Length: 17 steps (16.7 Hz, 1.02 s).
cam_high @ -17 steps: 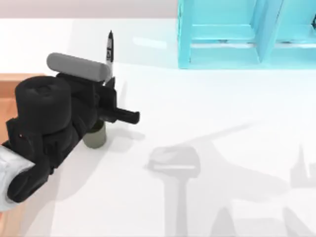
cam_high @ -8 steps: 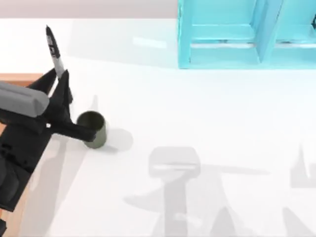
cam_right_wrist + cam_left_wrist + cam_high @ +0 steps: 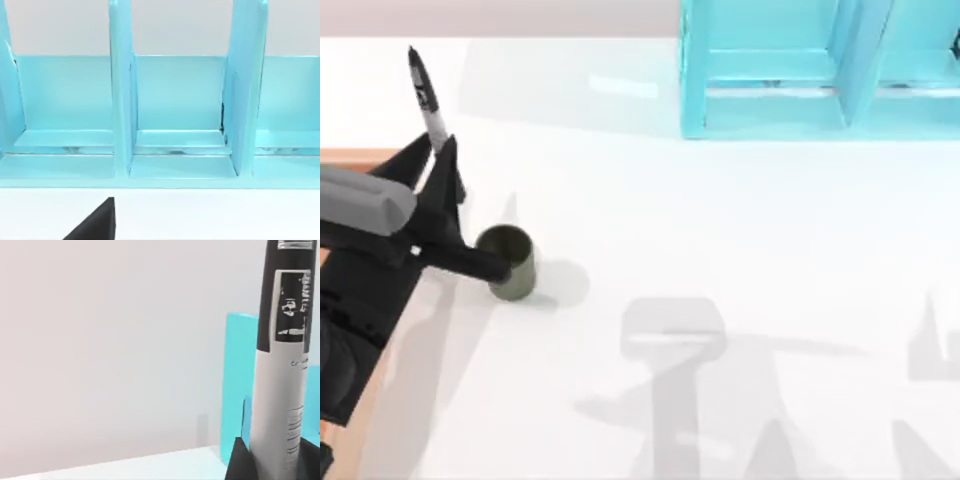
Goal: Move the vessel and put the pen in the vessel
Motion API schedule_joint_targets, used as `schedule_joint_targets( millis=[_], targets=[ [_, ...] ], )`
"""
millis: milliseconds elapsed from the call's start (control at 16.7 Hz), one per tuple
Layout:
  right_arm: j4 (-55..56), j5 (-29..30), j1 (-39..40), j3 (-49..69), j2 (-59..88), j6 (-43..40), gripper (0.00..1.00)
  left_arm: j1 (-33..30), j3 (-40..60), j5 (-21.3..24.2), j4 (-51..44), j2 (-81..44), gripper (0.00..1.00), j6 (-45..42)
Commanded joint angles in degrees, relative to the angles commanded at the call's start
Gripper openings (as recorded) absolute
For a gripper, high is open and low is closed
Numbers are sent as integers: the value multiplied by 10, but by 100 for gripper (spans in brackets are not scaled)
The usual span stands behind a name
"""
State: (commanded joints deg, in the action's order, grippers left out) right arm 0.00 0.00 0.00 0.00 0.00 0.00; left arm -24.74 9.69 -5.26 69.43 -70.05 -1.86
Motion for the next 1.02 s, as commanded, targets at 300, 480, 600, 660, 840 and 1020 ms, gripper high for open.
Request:
schedule_joint_targets(
  millis=[300,480,600,660,840,1020],
  targets=[
    [0,0,0,0,0,0,100,6,34,7,64,-113,0,1],
    [0,0,0,0,0,0,100,11,56,12,99,-165,0,2],
    [0,0,0,0,0,0,100,13,61,13,104,-170,0,2],
    [0,0,0,0,0,0,100,13,61,13,104,-170,0,2],
    [0,0,0,0,0,0,100,13,61,13,104,-170,15,2],
    [0,0,0,0,0,0,100,13,61,13,104,-170,38,2]
  ],
)
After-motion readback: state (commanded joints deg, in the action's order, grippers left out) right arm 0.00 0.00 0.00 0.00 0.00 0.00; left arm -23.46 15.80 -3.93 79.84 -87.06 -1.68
